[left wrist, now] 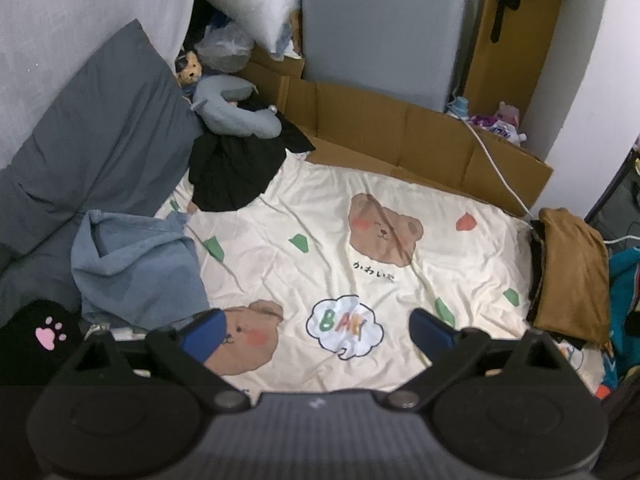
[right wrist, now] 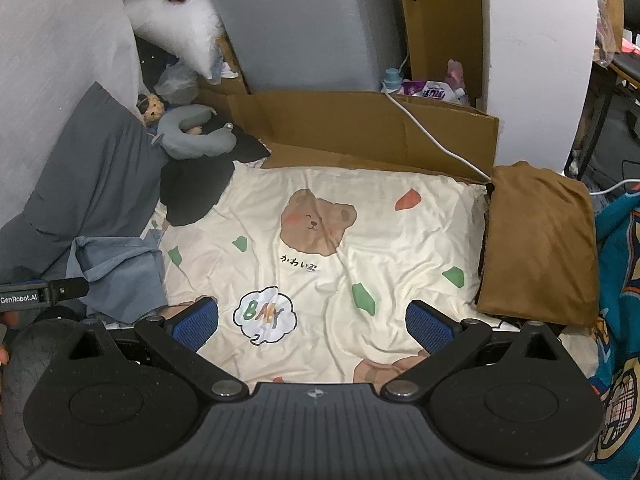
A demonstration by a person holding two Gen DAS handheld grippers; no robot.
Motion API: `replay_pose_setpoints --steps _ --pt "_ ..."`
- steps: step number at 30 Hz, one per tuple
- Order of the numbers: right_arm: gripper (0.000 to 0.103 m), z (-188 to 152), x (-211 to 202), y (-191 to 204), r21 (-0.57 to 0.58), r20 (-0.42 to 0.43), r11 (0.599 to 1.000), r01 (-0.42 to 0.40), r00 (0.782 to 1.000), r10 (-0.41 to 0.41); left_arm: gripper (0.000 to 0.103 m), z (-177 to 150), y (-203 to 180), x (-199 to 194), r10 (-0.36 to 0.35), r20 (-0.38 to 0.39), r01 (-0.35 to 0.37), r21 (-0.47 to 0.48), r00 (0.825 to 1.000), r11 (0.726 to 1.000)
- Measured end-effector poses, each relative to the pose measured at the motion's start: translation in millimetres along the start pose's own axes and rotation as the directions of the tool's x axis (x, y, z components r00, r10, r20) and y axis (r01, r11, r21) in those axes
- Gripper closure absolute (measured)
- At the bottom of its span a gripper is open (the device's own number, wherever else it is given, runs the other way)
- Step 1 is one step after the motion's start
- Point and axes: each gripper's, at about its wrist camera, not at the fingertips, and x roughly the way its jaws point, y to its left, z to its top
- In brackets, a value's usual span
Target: Fold clothes
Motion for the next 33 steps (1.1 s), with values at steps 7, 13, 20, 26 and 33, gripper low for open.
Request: replay_pose_setpoints --steps 7,13,20,26,33 --pt "0.0 -1.0 1.5 3.5 -0.001 0.005 1.0 0.0 1.0 0.0 0.004 -0.2 -2.9 2.1 0.009 0.001 -0.009 0.007 1.0 1.0" --pt "0.0 4.4 1.8 4.5 0.004 0.008 1.0 0.002 1.0 -0.002 0.003 2.5 -0.8 5.0 -0.019 -0.034 0.018 -0.011 0.999 1.0" --pt "0.0 3.7 0.1 2.7 0.014 0.014 1.0 0.005 1.0 -0.006 0.001 4.0 -3.7 3.5 -0.03 -0.041 0.029 -0.013 0.999 0.999" --pt "0.0 1.3 -3.7 -3.1 0.024 0.024 1.0 0.01 1.0 -0.011 0.001 7.9 -0.5 0.5 -0.033 -0.036 0.032 -0.022 0.999 0.999" --pt "0.0 0.4 -5.2 -5.5 0.023 0.034 1.0 0.02 0.999 -0.021 0.001 14.6 6.7 -7.4 -0.022 -0.012 0.022 -0.028 1.0 0.999"
